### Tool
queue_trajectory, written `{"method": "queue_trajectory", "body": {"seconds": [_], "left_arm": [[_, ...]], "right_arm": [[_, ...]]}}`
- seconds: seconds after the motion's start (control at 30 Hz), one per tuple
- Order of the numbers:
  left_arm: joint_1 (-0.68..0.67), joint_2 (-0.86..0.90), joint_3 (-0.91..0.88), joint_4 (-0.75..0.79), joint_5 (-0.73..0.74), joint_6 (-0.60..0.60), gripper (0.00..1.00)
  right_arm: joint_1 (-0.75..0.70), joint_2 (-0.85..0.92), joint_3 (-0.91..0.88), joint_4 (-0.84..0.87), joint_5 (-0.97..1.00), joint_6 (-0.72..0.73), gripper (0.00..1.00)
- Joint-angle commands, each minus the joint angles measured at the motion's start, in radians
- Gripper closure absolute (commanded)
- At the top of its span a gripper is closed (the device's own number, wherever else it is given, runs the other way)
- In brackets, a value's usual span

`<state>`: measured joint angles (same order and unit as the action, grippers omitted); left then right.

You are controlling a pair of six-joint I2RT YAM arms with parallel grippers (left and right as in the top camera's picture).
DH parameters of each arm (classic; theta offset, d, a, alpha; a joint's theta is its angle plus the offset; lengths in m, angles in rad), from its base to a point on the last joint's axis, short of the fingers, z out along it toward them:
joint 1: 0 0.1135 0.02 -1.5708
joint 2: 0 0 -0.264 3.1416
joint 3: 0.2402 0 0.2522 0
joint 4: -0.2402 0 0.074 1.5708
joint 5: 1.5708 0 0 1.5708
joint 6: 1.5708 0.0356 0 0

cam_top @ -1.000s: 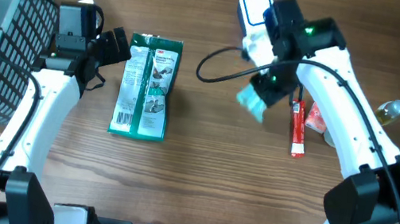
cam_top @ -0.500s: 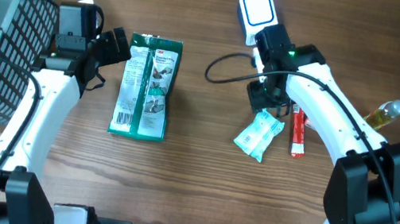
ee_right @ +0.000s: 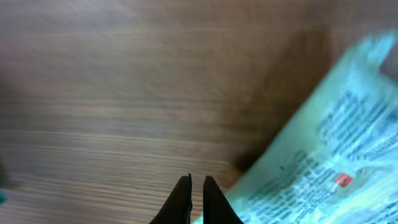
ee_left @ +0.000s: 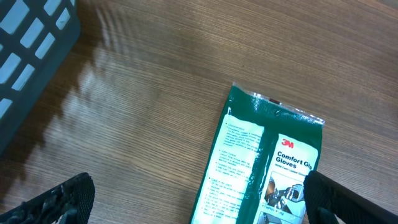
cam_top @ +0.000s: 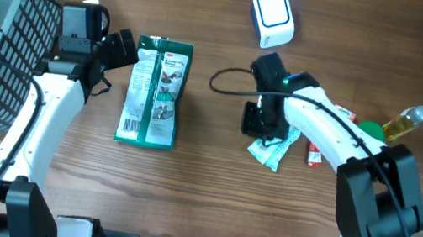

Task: Scan the item barcode
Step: 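Move the right gripper left toward the green gloves pack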

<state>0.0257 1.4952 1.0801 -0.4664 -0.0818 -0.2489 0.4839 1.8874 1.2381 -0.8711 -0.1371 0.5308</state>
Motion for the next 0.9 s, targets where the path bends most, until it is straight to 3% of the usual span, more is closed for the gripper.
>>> {"method": "queue_trajectory", "body": {"seconds": [0.0, 0.23, 0.37, 0.43, 0.53, 0.67, 0.77, 0.87], "left_arm": [[0.003, -0.003, 0.008, 0.002, -0.010, 0.009, 0.00], [0.003, -0.003, 0.008, 0.002, -0.010, 0.009, 0.00], [0.003, -0.003, 0.008, 0.002, -0.010, 0.009, 0.00], [0.003, -0.003, 0.008, 0.002, -0.010, 0.009, 0.00], [0.003, -0.003, 0.008, 0.002, -0.010, 0.009, 0.00], [0.003, -0.003, 0.008, 0.002, -0.010, 0.009, 0.00], [0.003, -0.003, 0.008, 0.002, -0.010, 0.009, 0.00], [0.003, -0.003, 0.008, 0.002, -0.010, 0.009, 0.00]], "right_arm": [[-0.001, 0.005, -0.020, -0.047, 0.184, 0.022, 0.91], [-0.038, 0.005, -0.020, -0.117, 0.495, 0.017, 0.81], [-0.072, 0.005, -0.020, -0.113, 0.536, -0.032, 0.74], [-0.076, 0.005, -0.020, -0.101, 0.439, -0.032, 0.74], [-0.065, 0.005, -0.020, -0.026, 0.148, -0.035, 0.61], [-0.010, 0.005, -0.021, 0.128, -0.115, -0.034, 0.58], [0.066, 0.005, -0.021, 0.272, -0.191, -0.030, 0.52], [0.150, 0.005, -0.021, 0.381, -0.187, -0.030, 0.37]]}}
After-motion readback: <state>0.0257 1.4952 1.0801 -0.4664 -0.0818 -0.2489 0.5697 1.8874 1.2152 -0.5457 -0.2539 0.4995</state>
